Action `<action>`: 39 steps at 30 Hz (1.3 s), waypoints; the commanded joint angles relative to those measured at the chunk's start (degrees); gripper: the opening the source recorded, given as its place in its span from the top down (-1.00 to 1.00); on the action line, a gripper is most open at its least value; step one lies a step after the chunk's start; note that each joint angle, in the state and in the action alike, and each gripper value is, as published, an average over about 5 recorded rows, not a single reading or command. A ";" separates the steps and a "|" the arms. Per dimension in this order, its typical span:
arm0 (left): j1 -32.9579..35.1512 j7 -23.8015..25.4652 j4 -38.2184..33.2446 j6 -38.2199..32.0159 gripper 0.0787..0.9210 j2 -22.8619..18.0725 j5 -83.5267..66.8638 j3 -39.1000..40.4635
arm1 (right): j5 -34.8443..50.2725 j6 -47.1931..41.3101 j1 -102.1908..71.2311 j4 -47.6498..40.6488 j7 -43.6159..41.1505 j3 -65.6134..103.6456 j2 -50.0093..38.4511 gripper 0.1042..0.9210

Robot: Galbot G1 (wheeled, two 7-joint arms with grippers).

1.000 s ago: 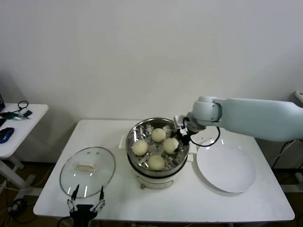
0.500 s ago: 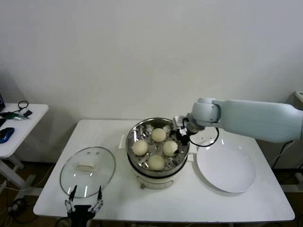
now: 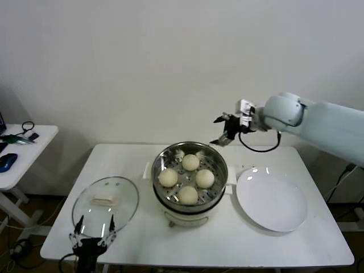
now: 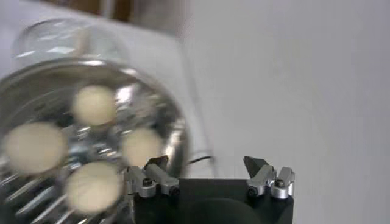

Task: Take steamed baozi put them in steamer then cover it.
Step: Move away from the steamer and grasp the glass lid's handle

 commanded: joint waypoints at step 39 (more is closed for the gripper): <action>-6.83 -17.13 7.99 -11.06 -0.77 8.59 41.21 -6.94 | -16.09 48.58 -124.77 3.18 11.48 106.20 29.47 -0.76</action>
